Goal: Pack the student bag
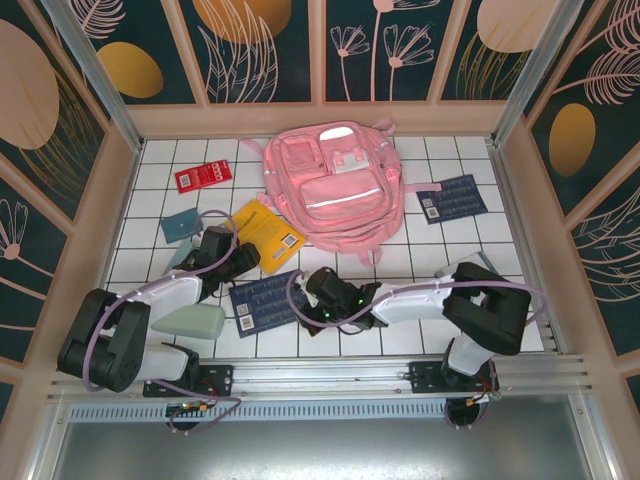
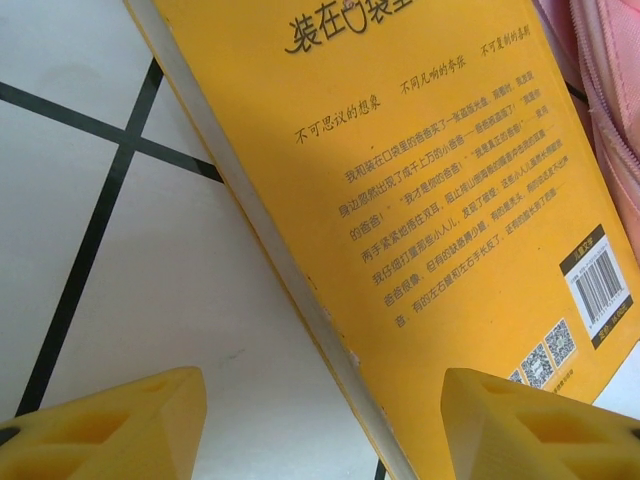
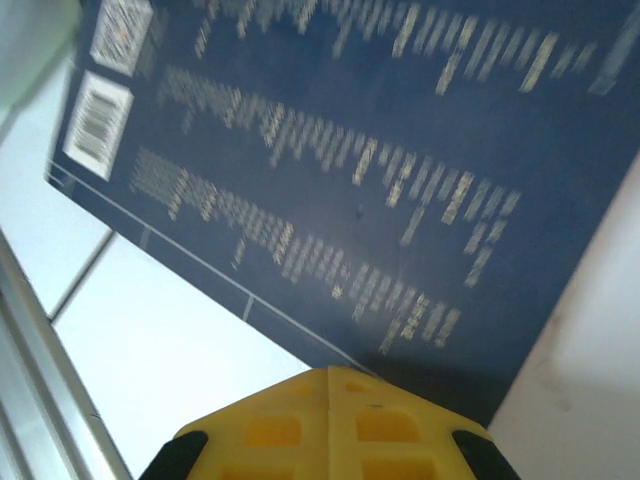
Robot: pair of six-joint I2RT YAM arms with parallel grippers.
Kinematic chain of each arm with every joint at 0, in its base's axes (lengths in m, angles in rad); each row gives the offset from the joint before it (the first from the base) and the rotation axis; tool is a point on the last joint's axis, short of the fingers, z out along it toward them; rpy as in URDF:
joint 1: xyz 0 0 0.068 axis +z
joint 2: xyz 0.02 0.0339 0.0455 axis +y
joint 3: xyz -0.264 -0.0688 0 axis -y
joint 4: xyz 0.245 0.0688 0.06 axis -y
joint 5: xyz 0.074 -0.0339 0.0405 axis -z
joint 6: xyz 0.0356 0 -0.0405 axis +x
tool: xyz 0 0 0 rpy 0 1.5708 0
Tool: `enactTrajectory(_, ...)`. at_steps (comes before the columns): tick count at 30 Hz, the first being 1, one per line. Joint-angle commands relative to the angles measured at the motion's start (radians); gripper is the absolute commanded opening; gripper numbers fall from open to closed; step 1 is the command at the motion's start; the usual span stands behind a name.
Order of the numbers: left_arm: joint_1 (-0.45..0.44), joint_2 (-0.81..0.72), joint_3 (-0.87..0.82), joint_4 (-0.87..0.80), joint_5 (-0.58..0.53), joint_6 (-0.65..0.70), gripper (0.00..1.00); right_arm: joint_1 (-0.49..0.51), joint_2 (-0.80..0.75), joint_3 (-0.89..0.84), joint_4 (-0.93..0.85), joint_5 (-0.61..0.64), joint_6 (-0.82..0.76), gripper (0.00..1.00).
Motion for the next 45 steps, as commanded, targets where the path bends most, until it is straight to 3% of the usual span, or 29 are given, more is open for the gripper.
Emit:
enactTrajectory(1,0.0,0.0,-0.014,0.026,0.013,-0.002,0.64,0.017,0.033,0.029,0.032,0.006,-0.011,0.0)
enactTrajectory(7,0.001,-0.002,-0.016,0.026,0.018,0.0,0.64,0.041,0.084,0.044,0.008,0.033,-0.019,0.0)
enactTrajectory(15,-0.005,0.0,-0.035,0.022,0.052,-0.002,0.62,-0.038,0.107,0.089,-0.034,0.232,-0.002,0.0)
enactTrajectory(23,-0.052,0.071,-0.026,0.026,0.09,-0.004,0.62,-0.179,0.168,0.186,0.0,0.214,-0.076,0.0)
enactTrajectory(30,-0.124,0.084,-0.034,0.068,0.094,-0.072,0.62,-0.236,0.245,0.305,-0.013,0.2,-0.103,0.0)
enactTrajectory(37,-0.176,0.024,-0.062,0.088,0.026,-0.171,0.63,-0.275,0.288,0.411,-0.053,0.204,-0.101,0.0)
enactTrajectory(42,-0.178,-0.053,-0.064,-0.008,-0.028,-0.151,0.65,-0.278,0.229,0.375,-0.067,0.19,-0.031,0.0)
enactTrajectory(45,-0.179,-0.104,-0.079,-0.056,-0.057,-0.137,0.67,-0.274,0.167,0.3,-0.049,0.16,0.035,0.08)
